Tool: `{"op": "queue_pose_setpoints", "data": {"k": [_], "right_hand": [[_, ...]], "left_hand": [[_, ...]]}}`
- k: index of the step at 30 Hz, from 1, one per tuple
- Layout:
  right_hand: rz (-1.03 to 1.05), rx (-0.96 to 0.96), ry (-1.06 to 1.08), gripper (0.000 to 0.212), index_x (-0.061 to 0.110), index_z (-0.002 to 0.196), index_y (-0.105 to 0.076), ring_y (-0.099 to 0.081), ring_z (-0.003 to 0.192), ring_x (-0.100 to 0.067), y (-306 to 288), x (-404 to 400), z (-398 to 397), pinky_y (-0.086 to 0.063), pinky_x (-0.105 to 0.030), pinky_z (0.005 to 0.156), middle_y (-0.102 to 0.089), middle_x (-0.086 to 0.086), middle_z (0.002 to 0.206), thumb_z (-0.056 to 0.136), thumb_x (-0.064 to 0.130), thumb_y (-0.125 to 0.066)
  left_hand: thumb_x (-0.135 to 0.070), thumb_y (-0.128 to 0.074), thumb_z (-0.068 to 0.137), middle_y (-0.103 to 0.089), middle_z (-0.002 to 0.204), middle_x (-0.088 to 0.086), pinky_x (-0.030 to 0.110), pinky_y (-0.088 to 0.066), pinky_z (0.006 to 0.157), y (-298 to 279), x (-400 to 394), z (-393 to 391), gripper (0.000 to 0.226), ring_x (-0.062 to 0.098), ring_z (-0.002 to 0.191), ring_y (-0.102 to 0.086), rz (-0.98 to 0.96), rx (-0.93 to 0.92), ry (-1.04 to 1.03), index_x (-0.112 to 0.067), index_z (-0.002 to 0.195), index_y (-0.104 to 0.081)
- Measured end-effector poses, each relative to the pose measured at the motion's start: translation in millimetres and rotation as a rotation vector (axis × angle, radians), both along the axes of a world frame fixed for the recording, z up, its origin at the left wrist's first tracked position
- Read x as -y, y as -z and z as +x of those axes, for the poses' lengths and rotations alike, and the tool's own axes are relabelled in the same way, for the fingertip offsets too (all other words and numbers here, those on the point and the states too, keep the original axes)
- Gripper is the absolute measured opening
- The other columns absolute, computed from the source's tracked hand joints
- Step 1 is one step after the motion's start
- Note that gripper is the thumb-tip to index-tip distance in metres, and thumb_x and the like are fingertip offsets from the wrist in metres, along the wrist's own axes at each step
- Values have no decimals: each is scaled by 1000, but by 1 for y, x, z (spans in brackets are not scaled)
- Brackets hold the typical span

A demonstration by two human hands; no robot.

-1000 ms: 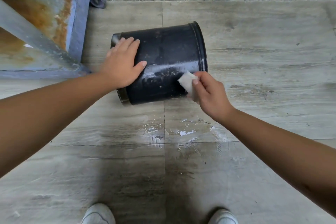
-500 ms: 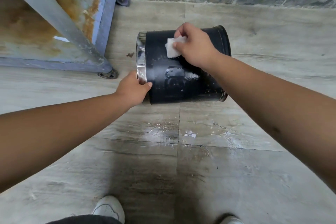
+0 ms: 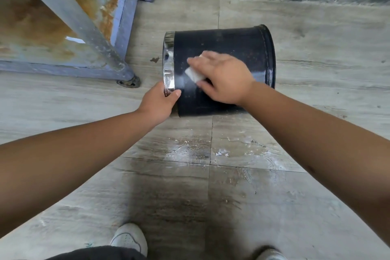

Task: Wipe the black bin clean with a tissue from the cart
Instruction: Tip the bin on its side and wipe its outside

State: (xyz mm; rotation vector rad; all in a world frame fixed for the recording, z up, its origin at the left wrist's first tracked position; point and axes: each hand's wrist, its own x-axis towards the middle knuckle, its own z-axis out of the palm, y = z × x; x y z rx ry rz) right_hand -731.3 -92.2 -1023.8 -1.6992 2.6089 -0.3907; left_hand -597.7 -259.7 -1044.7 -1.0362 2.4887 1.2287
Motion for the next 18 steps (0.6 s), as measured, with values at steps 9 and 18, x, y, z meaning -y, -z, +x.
{"op": "queue_pose_setpoints", "data": {"k": [9,18], "right_hand": [[2,-232,-351,37,13,123,-66,-54,128,-29,37,-52,27,-47,-46,103,-62,-6,132,87,4,-69],[-6,96,-241,24,7,115,-69,-64,115,-27,27,-76,47,-56,-45,89,-71,-9,117,92,8,-62]], "left_hand": [[-42,-55,95,-50,74,-3,31,-34,55,-6,7,-4,30,12,65,-45,-2,-8,36,-22,75,-45],[-43,-56,95,-59,82,-3,32,-43,71,-10,10,-12,29,18,78,-53,99,-87,-88,-15,90,-63]]}}
